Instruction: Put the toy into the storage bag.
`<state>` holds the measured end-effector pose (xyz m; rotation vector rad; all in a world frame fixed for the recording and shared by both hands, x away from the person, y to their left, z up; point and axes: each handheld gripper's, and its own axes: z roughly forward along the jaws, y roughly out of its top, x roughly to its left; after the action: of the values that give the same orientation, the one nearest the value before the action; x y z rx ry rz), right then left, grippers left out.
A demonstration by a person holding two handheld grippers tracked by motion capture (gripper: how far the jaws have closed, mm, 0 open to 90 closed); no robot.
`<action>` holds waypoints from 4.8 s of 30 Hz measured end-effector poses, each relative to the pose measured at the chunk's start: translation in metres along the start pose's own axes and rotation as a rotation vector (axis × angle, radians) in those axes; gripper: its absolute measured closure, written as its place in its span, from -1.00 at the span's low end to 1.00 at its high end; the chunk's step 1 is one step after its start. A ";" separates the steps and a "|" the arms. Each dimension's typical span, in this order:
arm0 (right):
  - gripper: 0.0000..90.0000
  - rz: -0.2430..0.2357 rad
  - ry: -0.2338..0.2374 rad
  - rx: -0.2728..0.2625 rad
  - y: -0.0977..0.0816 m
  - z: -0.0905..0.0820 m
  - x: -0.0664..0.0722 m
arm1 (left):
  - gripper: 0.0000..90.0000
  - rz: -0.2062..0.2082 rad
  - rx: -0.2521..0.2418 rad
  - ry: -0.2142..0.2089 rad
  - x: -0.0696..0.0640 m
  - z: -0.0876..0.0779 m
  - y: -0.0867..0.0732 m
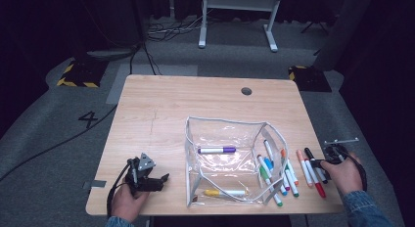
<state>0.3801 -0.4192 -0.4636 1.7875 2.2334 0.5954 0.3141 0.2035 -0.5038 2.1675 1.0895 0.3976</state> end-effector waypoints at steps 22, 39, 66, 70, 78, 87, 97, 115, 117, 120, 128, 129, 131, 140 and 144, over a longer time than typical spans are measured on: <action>0.71 -0.184 0.249 -0.281 0.013 -0.128 0.042 | -0.65 0.002 -0.001 0.001 0.000 0.000 0.000; 0.71 -0.416 0.407 -0.305 0.042 -0.184 0.121 | -0.66 -0.014 -0.003 0.002 -0.002 -0.001 -0.001; 0.71 -0.755 0.547 -0.153 0.082 -0.160 0.251 | -0.66 -0.003 0.001 0.004 0.000 0.000 0.000; 0.71 -0.789 0.544 -0.107 0.086 -0.148 0.261 | -0.66 -0.004 0.001 0.004 0.000 0.000 0.000; 0.71 -0.886 0.527 -0.002 0.087 -0.118 0.285 | -0.66 -0.003 0.001 0.004 0.000 0.000 0.000; 0.71 -0.940 0.493 0.104 0.088 -0.095 0.305 | -0.66 -0.003 0.001 0.004 0.000 0.000 0.000; 0.71 -1.016 0.477 0.183 0.084 -0.076 0.317 | -0.66 -0.003 0.001 0.004 0.000 0.000 0.000; 0.71 -1.079 0.482 0.306 0.067 -0.045 0.328 | -0.66 -0.003 0.001 0.004 0.000 0.000 0.000; 0.71 -1.083 0.486 0.316 0.066 -0.043 0.329 | -0.66 -0.004 0.001 0.004 0.000 0.000 0.000; 0.71 -1.096 0.484 0.329 0.064 -0.039 0.329 | -0.66 -0.004 0.001 0.004 0.000 0.000 0.000; 0.68 -1.134 0.480 0.354 0.060 -0.029 0.332 | -0.66 -0.003 0.001 0.004 0.000 0.000 0.000; 0.53 -1.145 0.472 0.349 0.060 -0.028 0.331 | -0.66 -0.003 0.001 0.003 0.000 0.000 0.000; 0.35 -1.141 0.464 0.299 0.061 -0.029 0.331 | -0.66 -0.001 0.003 0.001 0.000 -0.001 0.000; 0.19 -1.034 0.451 0.054 0.081 -0.069 0.317 | -0.66 0.000 0.002 0.003 0.000 -0.001 0.000; 0.18 -0.965 0.461 -0.058 0.087 -0.100 0.299 | -0.66 -0.001 0.003 0.001 -0.001 -0.001 -0.001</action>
<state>0.3443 -0.1320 -0.3121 0.3868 2.9206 0.8543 0.3131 0.2037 -0.5036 2.1693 1.0929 0.3967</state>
